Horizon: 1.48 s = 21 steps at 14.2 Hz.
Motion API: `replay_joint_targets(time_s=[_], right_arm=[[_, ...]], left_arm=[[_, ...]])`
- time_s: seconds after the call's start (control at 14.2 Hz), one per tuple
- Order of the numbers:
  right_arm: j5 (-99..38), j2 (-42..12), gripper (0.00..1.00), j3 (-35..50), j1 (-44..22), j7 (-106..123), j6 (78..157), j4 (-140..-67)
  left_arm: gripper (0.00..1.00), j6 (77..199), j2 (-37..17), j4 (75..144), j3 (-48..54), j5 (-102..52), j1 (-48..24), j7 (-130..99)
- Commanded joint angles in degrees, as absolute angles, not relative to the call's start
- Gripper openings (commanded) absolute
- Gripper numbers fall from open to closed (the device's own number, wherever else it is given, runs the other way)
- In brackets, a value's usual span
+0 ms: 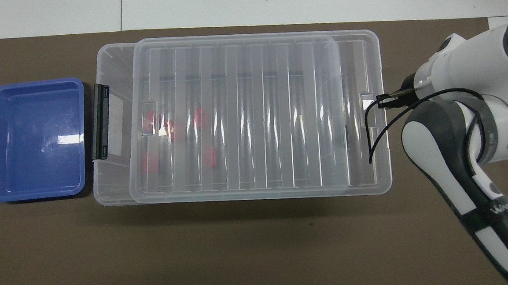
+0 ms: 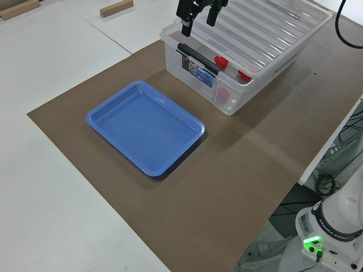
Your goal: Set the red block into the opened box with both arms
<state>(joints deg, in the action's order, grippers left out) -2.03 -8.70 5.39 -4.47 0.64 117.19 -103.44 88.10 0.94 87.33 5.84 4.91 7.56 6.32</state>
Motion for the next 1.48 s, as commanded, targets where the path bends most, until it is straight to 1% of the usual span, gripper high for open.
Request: replay_joint_targets(time_s=[0.0,0.07,0.21,0.28,0.35,0.42,0.56,1.2,1.34,1.41], right_arm=[[-3.4,-7.7,0.00,5.4,-5.9,2.0,116.3,-104.1],[-3.4,-7.7,0.00,5.4,-6.1,2.0,116.3,-104.2],[-3.4,-7.7,0.00,5.4,-6.2,2.1,116.3,-104.0],[-3.4,-7.6,0.00,5.4,-6.2,2.1,116.3,-104.1],[-3.4,-7.6,0.00,5.4,-6.2,2.2,116.3,-104.2],[-3.4,-7.6,0.00,5.4,-6.3,2.2,116.4,-104.2],[-3.4,-7.6,0.00,5.4,-7.4,2.1,116.4,-104.2],[-3.4,-7.6,0.00,5.4,-8.3,2.3,116.4,-104.0],[-3.4,-7.6,0.00,5.4,-8.3,2.4,116.4,-104.0],[-3.4,-7.6,0.00,5.4,-8.3,2.4,116.4,-103.9]], left_arm=[[1.00,87.2,0.7,87.6,4.8,2.1,7.2,6.1],[1.00,86.5,-0.6,87.5,2.2,2.0,5.4,6.1],[1.00,84.5,-3.8,84.1,-6.5,1.9,-3.9,6.2],[1.00,84.0,-3.4,84.5,-9.6,1.9,-6.7,6.2],[1.00,82.5,-1.2,86.6,-10.7,1.9,-8.5,6.8],[1.00,82.4,0.3,88.5,-10.2,2.0,-9.0,6.6],[1.00,82.6,0.6,88.5,-10.2,2.0,-9.1,6.5],[1.00,82.3,1.1,89.0,-10.4,2.0,-8.3,6.3],[1.00,84.4,1.4,90.4,-10.4,2.0,-8.9,6.3],[1.00,88.5,2.6,92.5,-10.3,1.9,-8.7,6.3]])
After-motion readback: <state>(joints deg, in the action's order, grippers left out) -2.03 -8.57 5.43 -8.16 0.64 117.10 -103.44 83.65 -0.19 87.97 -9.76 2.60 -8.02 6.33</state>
